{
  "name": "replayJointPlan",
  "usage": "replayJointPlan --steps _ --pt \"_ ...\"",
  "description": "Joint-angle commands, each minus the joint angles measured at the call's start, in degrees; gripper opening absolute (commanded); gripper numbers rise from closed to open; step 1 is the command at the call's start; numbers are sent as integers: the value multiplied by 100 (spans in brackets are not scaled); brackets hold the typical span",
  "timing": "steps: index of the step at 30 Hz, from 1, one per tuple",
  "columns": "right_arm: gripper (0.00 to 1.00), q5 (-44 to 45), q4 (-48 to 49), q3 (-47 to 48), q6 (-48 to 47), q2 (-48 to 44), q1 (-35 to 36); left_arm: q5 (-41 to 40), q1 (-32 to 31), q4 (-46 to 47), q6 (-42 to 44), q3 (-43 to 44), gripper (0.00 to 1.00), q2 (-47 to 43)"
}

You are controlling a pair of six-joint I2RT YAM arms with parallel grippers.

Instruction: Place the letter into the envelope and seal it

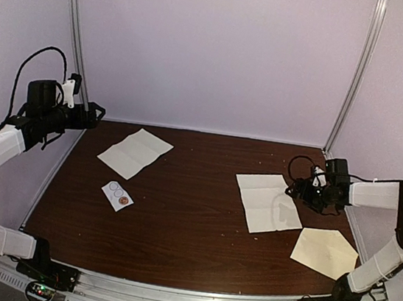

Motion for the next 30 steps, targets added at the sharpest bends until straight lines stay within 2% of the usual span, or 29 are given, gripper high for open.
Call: replayJointPlan --steps 1,9,14,24,27,30 --pt "93 -200 229 -153 -127 263 -97 215 5 299 78 -22 97 -75" --pt "92 -571 171 -142 -243 601 -104 205 4 294 69 -31 97 -73" --pt "87 -1049 174 -336 -228 587 72 234 8 293 57 -31 98 -44" --pt "82 -1755 470 -464 252 419 1231 354 10 337 29 -69 98 14" --pt "82 -1607 770 -477 525 157 1281 482 -22 470 6 -183 98 -3" --pt "84 -1321 820 -462 640 -157 1086 478 -327 530 -62 -216 97 34"
